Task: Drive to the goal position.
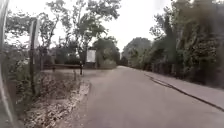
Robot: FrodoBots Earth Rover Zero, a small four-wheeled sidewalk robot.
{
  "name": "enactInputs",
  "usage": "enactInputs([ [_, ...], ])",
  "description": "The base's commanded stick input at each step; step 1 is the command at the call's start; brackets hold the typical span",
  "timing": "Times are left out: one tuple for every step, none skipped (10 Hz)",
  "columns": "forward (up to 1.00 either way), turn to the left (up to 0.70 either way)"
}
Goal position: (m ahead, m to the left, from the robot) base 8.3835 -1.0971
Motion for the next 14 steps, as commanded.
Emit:
enactInputs([
  [0.70,0.01],
  [0.70,0.03],
  [0.70,0.03],
  [0.70,0.03],
  [0.70,0.03],
  [0.70,0.03],
  [0.70,0.03],
  [0.70,0.03],
  [0.70,0.04],
  [0.70,0.04],
  [0.70,0.04],
  [0.70,0.04],
  [0.70,0.03],
  [0.70,0.02],
])
